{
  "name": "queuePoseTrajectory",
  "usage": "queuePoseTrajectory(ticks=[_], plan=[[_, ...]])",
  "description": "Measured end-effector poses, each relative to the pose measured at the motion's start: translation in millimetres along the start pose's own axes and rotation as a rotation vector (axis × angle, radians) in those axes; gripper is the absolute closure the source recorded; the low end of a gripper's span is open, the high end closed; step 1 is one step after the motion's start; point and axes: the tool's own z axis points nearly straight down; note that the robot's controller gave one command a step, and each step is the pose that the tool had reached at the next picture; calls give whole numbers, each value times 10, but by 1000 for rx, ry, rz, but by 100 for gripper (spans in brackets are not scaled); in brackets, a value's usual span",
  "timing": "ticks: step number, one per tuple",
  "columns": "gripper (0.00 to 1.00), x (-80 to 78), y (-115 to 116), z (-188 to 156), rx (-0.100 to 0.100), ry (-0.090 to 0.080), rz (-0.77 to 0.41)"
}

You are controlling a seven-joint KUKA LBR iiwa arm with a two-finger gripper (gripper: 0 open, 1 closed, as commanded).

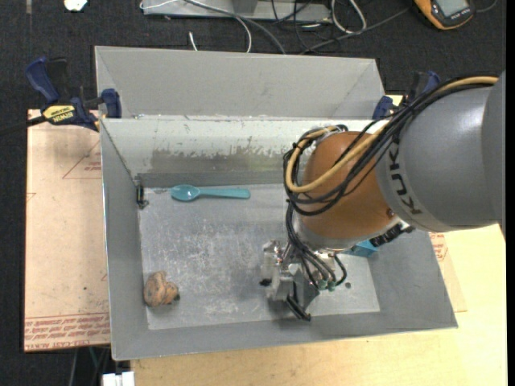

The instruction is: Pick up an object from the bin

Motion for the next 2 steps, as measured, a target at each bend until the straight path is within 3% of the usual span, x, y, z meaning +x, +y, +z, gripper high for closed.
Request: queuePoseTrajectory(ticks=[1, 2], plan=[[100, -35, -116, -520, -1, -7, 41], [100, 46, -79, -1198, -1, 4, 49]])
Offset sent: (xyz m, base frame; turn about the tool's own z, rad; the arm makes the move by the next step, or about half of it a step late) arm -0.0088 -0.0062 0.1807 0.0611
